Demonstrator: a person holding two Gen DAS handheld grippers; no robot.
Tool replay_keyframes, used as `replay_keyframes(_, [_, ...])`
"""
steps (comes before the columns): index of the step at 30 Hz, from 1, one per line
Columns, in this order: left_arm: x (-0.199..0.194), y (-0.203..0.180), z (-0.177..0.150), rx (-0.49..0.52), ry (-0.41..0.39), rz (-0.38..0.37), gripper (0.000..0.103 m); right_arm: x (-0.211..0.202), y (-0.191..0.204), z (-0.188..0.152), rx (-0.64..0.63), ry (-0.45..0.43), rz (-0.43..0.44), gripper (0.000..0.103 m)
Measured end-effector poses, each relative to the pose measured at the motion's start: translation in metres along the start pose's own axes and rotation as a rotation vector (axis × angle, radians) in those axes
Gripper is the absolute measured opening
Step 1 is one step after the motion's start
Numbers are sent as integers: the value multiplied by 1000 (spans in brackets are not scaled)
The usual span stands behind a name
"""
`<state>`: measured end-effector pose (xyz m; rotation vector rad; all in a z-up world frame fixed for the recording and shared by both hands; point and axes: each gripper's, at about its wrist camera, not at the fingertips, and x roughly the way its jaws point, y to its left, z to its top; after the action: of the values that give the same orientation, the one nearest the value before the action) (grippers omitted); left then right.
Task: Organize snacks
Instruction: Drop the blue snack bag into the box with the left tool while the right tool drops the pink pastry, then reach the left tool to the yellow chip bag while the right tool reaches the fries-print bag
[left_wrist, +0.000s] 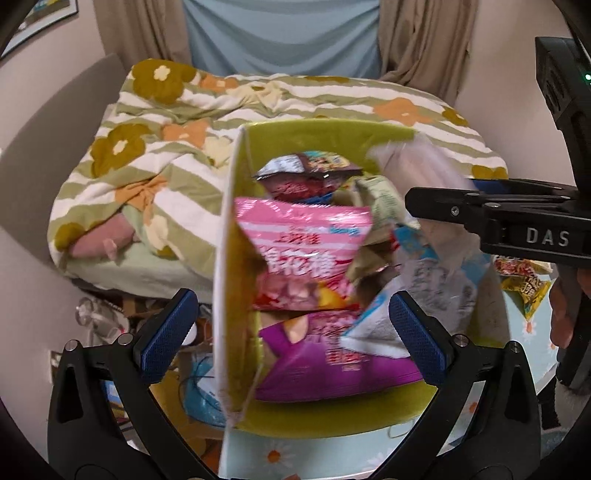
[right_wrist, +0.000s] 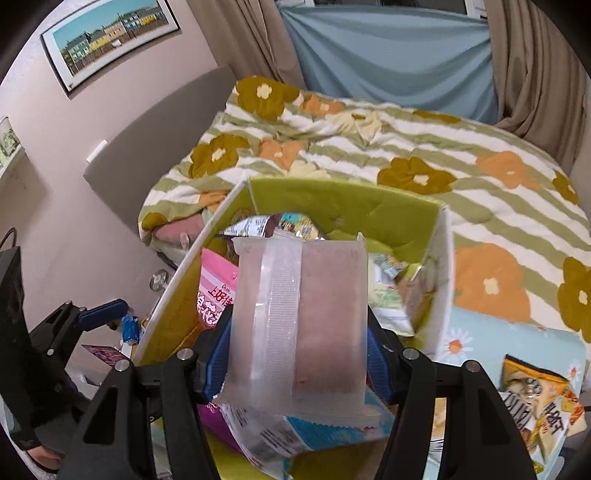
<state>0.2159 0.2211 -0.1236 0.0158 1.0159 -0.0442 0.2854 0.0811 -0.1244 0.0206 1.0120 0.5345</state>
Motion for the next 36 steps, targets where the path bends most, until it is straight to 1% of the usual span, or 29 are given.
replay_keyframes(1, [3,3,-2,-4,8,2,103,6,2,0,10,9,-13,59])
replay_keyframes(3, [9,7,-6,-10,25,1,103,11,2,-3,24,9,-11,65])
replay_keyframes(5, [15,9,-10,-17,40,-10,103,14,2,-7,37,13,5,98])
replay_keyframes(6, [18,9,-11,-18,46,-13,103,15,1,-10,40,6,6,102])
replay_keyframes(10, [26,8,-15,-18,62,-24,103,14,1,-18,24,-10,-35,102])
replay_keyframes(15, [22,6,-14,-18,54,-29,103,8,-3,-22,35,-32,-50,102])
replay_keyframes(19, [10,3,-9,-22,28,-30,103,-5,-7,-23,45,-52,-53,102])
replay_keyframes(25, [-14,-12,1,-28,-27,-33,103,-42,-16,-26,57,-111,-45,102])
replay_keyframes(28, [-26,-30,5,-33,-53,-43,103,-61,-24,-29,55,-129,-46,102])
replay_keyframes(31, [-37,-56,9,-29,-77,-52,103,-85,-40,-35,53,-141,-47,102])
replay_keyframes(33, [-43,-80,14,-15,-93,-68,103,-102,-54,-41,58,-149,-45,102])
replay_keyframes(36, [-48,-111,20,14,-110,-81,103,-131,-81,-51,57,-173,-66,102])
